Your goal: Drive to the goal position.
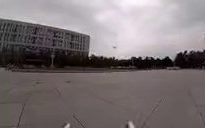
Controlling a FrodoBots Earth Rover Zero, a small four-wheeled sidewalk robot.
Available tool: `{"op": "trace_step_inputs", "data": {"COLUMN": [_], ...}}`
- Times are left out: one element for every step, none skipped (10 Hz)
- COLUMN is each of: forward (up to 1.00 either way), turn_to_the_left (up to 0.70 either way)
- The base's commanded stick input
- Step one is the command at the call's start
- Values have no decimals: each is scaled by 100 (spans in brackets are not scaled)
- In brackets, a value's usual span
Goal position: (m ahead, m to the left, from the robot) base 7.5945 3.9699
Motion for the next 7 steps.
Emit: {"op": "trace_step_inputs", "data": {"forward": [70, 70, 70, 70, 70, 69, 70], "turn_to_the_left": [13, 13, 13, 13, 13, 13, 13]}}
